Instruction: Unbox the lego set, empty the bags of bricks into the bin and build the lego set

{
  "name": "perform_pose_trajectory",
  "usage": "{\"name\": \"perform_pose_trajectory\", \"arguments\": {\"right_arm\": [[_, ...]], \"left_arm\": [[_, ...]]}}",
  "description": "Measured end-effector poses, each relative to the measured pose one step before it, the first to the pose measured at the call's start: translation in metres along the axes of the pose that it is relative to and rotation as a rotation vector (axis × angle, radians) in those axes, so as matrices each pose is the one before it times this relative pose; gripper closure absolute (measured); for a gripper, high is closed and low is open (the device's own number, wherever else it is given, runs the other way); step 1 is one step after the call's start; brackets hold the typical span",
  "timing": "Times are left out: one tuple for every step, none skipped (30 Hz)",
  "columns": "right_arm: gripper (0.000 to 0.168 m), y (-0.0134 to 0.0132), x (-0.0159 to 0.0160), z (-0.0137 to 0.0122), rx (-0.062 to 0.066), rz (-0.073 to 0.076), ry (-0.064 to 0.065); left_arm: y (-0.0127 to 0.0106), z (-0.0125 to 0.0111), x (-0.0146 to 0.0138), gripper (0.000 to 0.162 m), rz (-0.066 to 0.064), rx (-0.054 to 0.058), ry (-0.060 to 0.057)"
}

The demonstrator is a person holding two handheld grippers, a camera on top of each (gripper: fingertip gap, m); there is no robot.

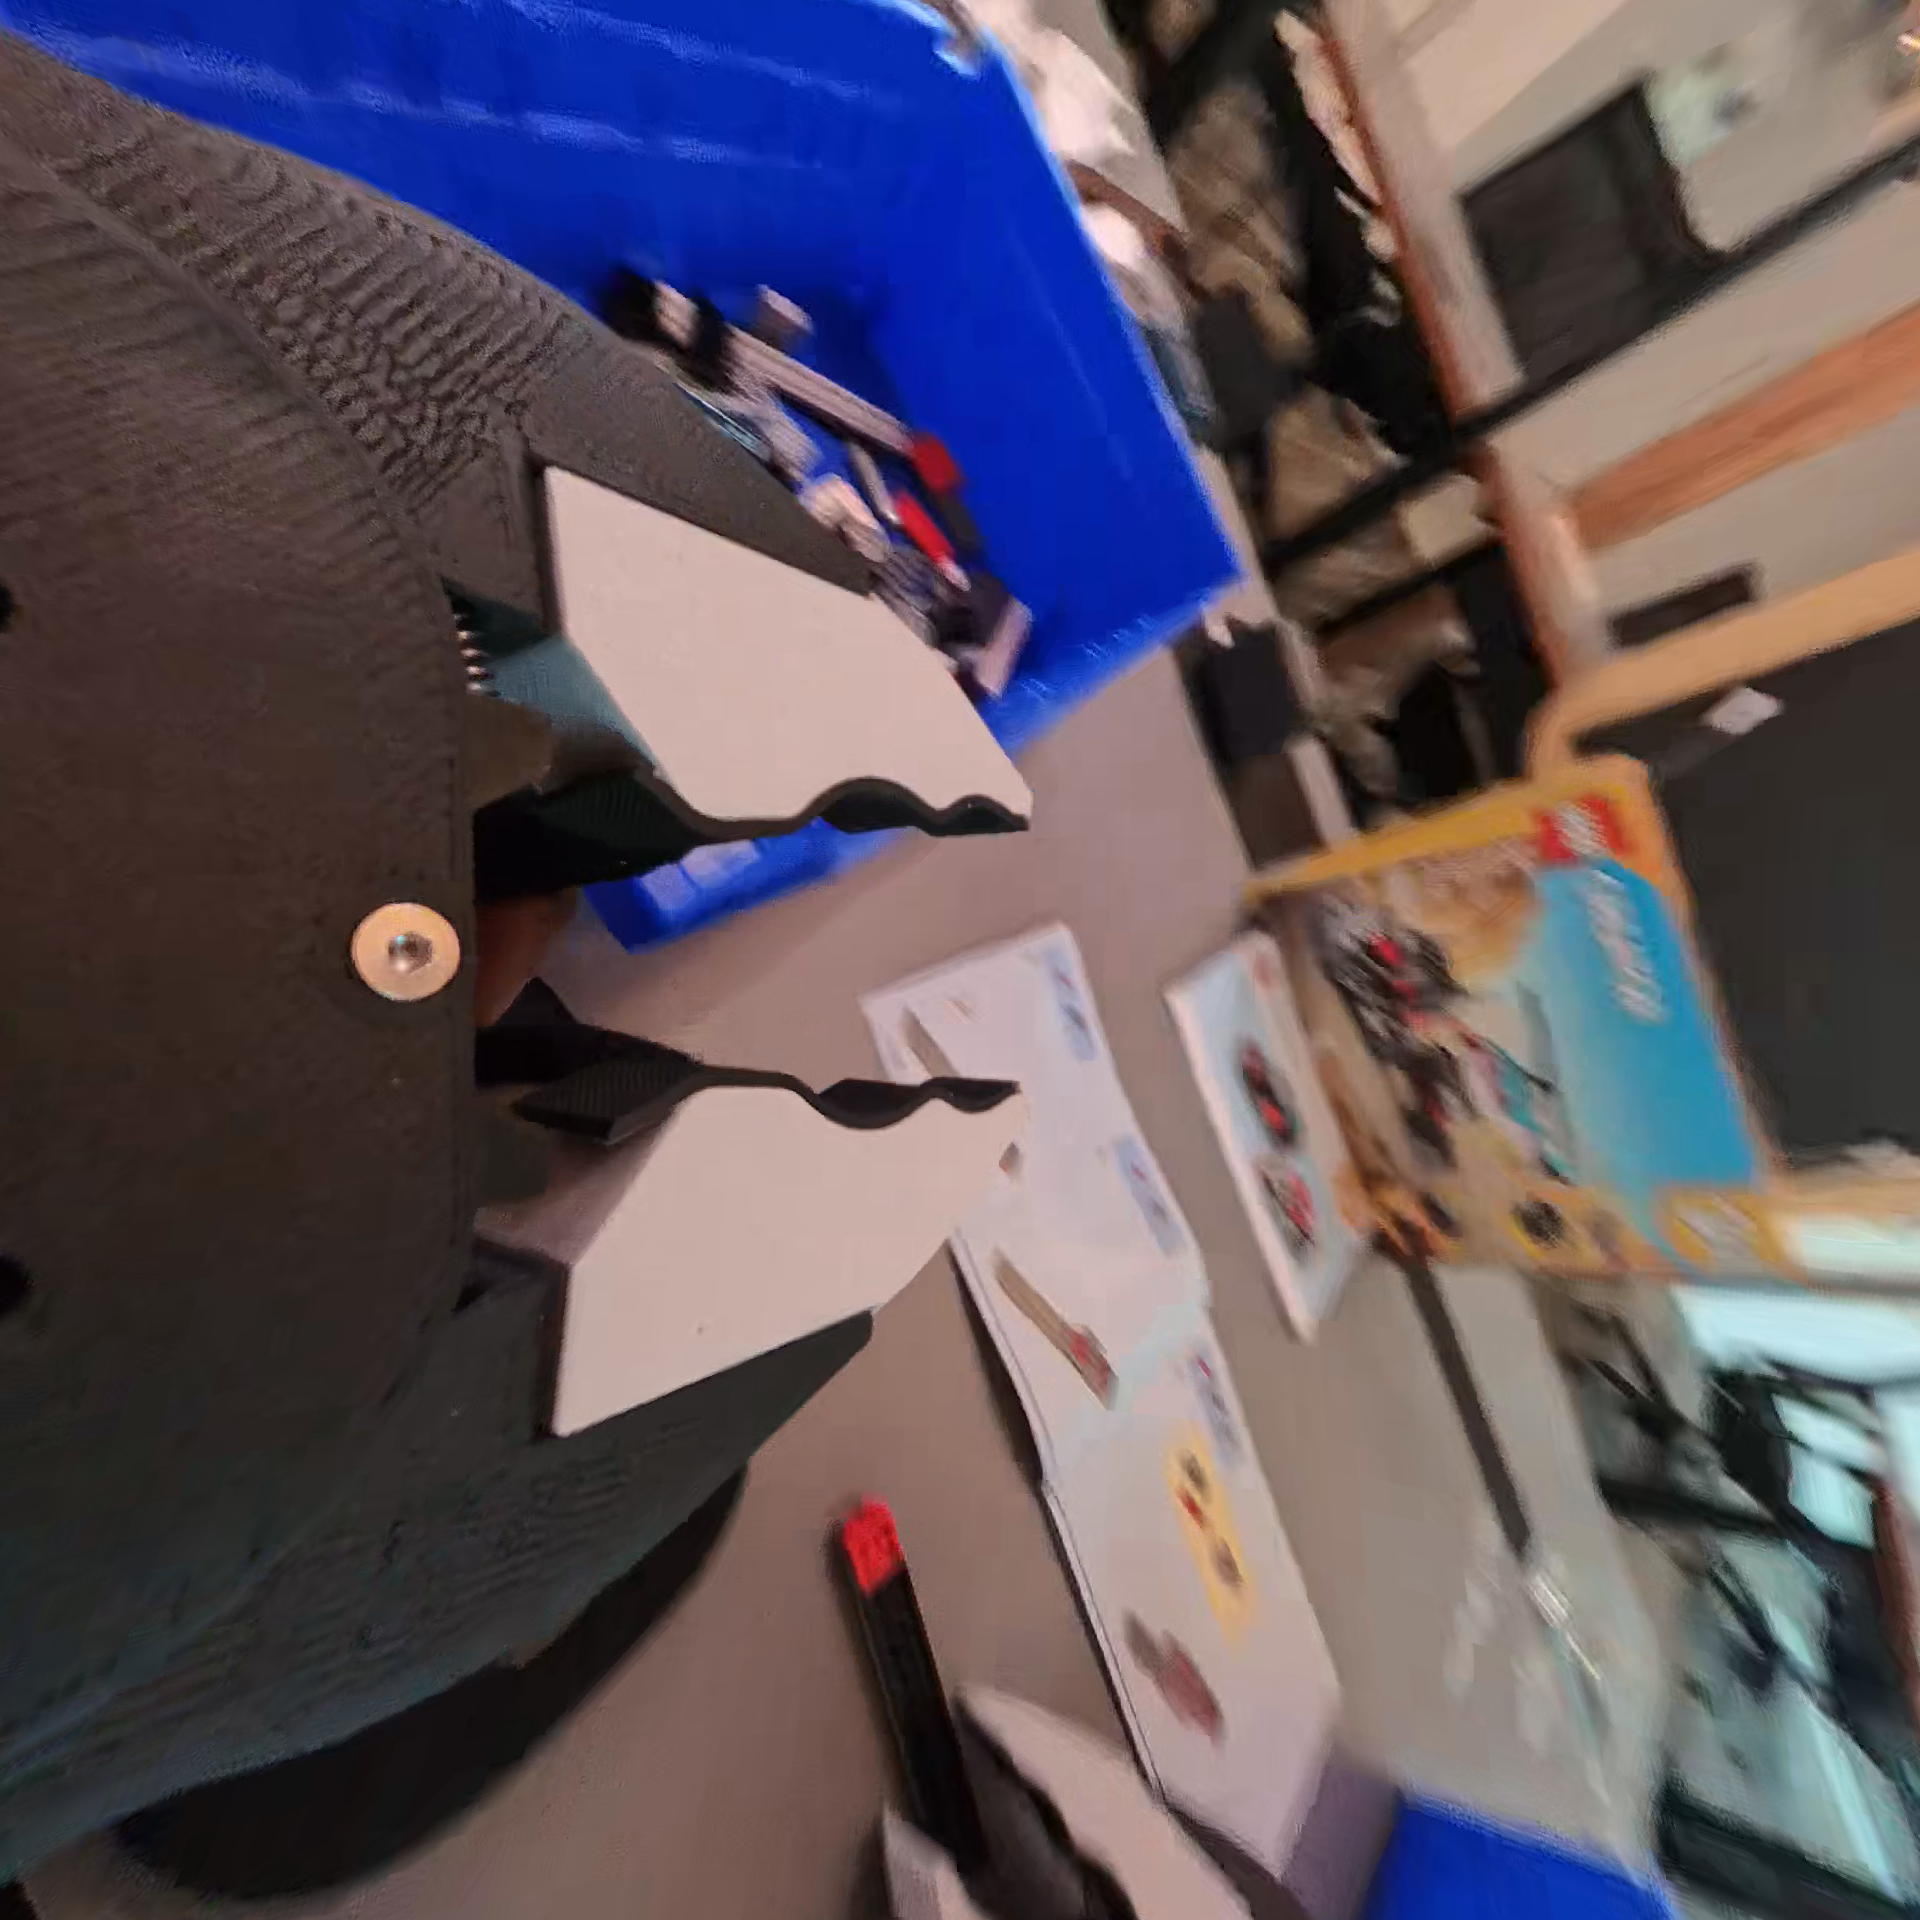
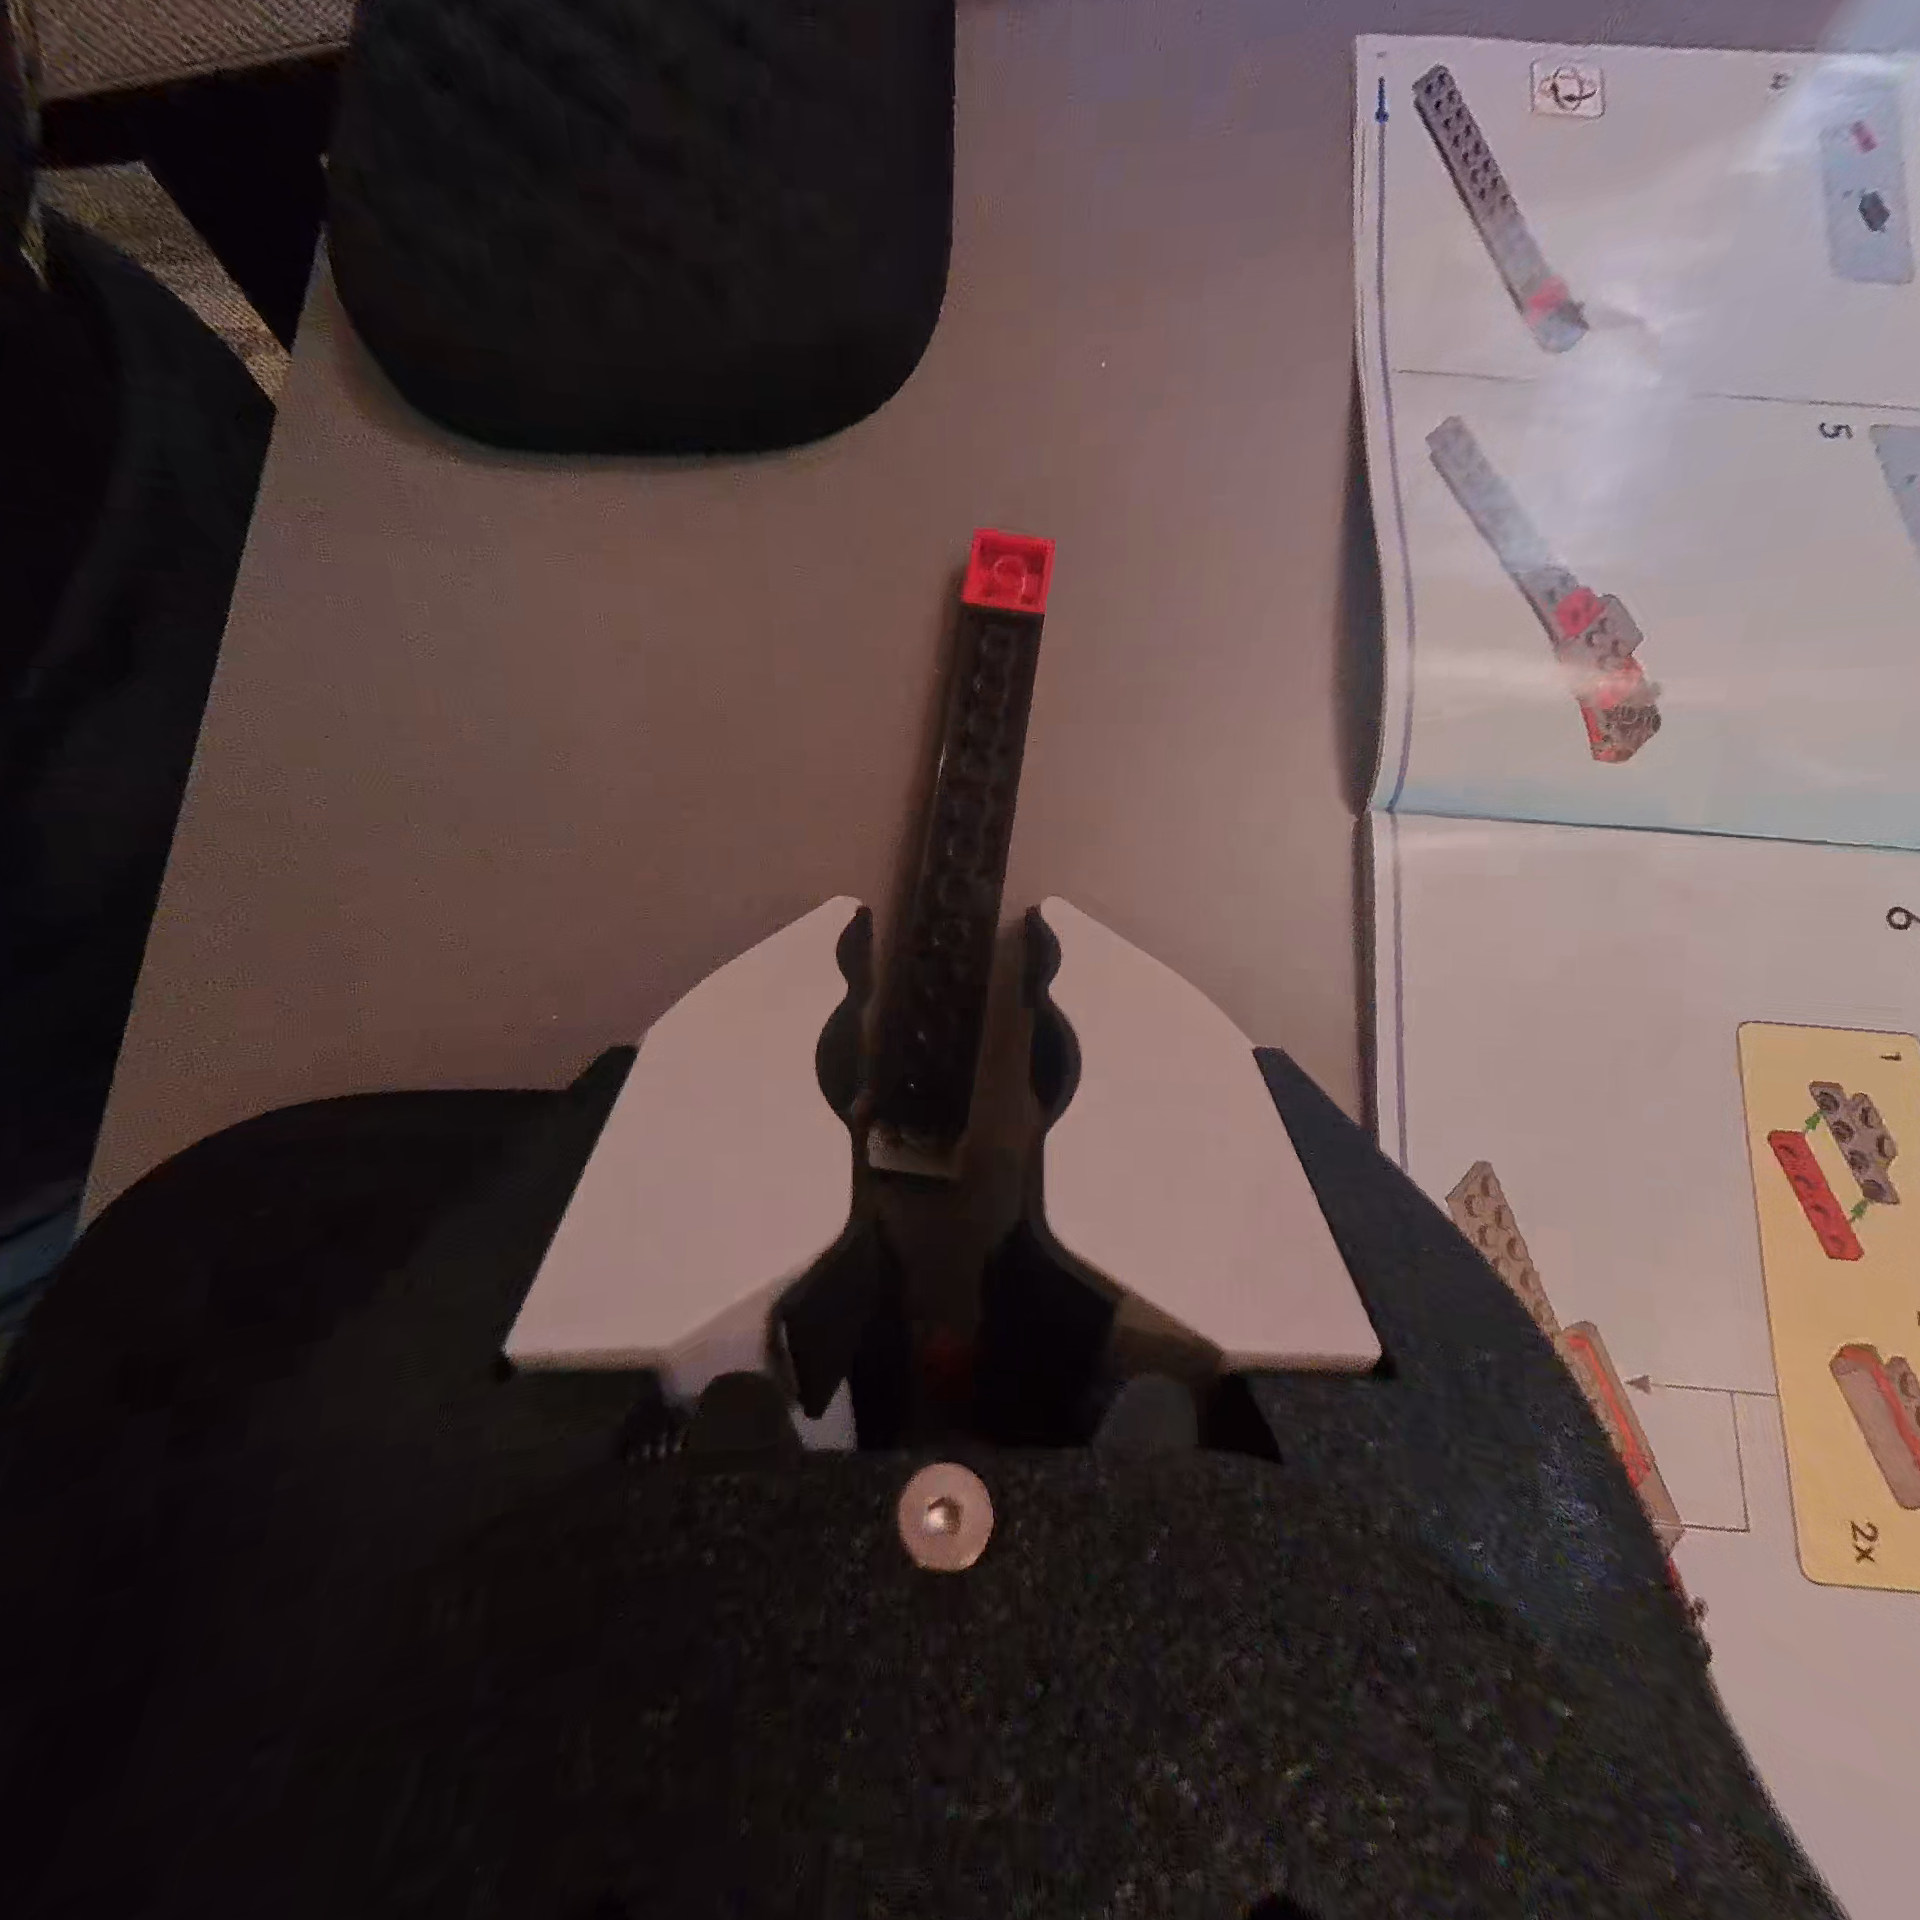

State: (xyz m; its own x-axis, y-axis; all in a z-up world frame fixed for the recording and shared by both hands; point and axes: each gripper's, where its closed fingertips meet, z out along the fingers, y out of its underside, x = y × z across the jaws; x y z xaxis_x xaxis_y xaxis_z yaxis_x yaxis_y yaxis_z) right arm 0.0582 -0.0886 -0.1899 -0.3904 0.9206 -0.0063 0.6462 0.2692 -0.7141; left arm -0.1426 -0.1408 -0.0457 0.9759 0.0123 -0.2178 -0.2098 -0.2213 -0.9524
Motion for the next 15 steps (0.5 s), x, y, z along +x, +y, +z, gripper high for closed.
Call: {"name": "perform_pose_trajectory", "arguments": {"right_arm": [[0.149,-0.00103,-0.00028,0.00023,0.0087,-0.0150,-0.0050],[0.151,-0.00048,0.00102,0.00048,0.0025,-0.0054,0.0029],[0.151,-0.00024,0.00154,0.00051,-0.0017,-0.0005,0.0040],[0.151,-0.00071,0.00046,0.00077,-0.0004,-0.0020,-0.0030],[0.151,-0.00084,0.00018,0.00096,-0.0012,-0.0042,-0.0042],[0.151,-0.00107,0.00014,0.00113,-0.0027,-0.0063,-0.0049],[0.151,-0.00087,0.00023,0.00115,-0.0064,-0.0081,-0.0042],[0.151,-0.00085,0.00092,0.00113,-0.0066,-0.0086,-0.0010],[0.151,-0.00093,0.00116,0.00099,-0.0031,-0.0099,-0.0015],[0.151,-0.00119,0.00153,0.00107,0.0024,-0.0089,0.0005],[0.151,-0.00149,0.00240,0.00133,0.0084,-0.0051,0.0057],[0.151,-0.00123,0.00212,0.00155,0.0101,-0.0013,0.0052],[0.151,-0.00121,0.00074,0.00141,0.0099,0.0020,-0.0016],[0.151,-0.00096,0.00049,0.00107,0.0086,0.0032,-0.0012],[0.152,-0.00085,0.00038,0.00098,0.0080,0.0020,0.0000]], "left_arm": [[-0.01357,-0.00163,0.01751,0.121,-0.0079,0.0764,0.0957],[-0.01049,0.00182,0.02204,0.125,-0.0225,0.0636,0.1305],[-0.00398,0.00569,0.02340,0.127,-0.0386,0.0332,0.1536],[0.00360,0.00881,0.02059,0.127,-0.0511,-0.0042,0.1540],[0.00890,0.01095,0.01295,0.127,-0.0539,-0.0298,0.1237],[0.01190,0.01233,0.00430,0.126,-0.0429,-0.0427,0.0804],[0.01343,0.01268,-0.00171,0.123,-0.0212,-0.0550,0.0480],[0.01374,0.01275,-0.00423,0.120,0.0004,-0.0634,0.0312],[0.01289,0.01226,-0.00409,0.120,0.0114,-0.0693,0.0252],[0.01174,0.01117,-0.00178,0.119,0.0165,-0.0779,0.0300],[0.01001,0.00943,0.00033,0.119,0.0108,-0.0838,0.0336],[0.00843,0.00759,0.00204,0.118,0.0021,-0.0838,0.0357],[0.00706,0.00614,0.00220,0.116,0.0102,-0.0740,0.0287],[0.00559,0.00519,-0.00186,0.116,0.0158,-0.0574,-0.0070],[0.00383,0.00419,-0.00734,0.116,0.0172,-0.0402,-0.0507]]}}
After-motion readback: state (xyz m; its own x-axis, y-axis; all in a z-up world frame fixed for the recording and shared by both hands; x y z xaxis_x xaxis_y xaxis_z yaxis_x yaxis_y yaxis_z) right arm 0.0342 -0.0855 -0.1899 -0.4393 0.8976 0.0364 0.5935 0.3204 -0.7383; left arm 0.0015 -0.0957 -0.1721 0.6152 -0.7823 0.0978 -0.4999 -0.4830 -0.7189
